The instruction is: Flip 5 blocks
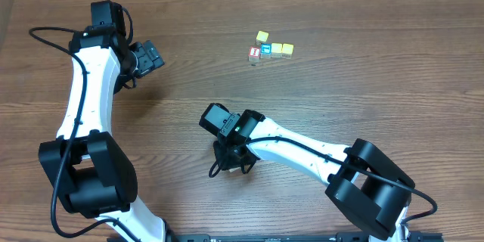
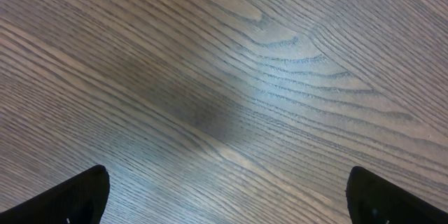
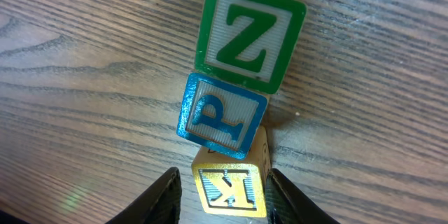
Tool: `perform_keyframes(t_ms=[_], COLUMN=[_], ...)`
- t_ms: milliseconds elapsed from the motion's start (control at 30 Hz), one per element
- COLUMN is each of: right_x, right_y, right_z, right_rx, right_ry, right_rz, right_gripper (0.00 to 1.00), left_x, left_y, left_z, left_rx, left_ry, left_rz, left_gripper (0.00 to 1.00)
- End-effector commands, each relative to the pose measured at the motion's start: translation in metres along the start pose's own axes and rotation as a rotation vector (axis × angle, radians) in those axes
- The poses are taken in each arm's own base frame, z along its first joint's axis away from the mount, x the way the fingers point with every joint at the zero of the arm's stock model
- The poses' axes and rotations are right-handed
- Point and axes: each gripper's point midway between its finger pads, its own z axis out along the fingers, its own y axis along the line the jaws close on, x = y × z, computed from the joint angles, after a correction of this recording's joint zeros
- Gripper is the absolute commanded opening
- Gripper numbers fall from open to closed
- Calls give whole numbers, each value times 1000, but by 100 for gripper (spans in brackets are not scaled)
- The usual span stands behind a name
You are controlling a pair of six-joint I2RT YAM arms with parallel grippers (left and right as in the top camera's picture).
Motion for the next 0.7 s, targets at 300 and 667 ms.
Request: perform_keyframes(t_ms=[300,667], right_x=[3,-7], right_y=[6,0], right_z=[4,-35], right_rx=[-27,44], right_ry=[17,-52], right_rz=[58,40], right_gripper=[40,40], left_x=[-2,-2], left_y=[3,3], left_z=[4,4], left_rx=[-18,-18], left_ry=[-2,-2], left_rz=[-1,-1], left_gripper=[100,100])
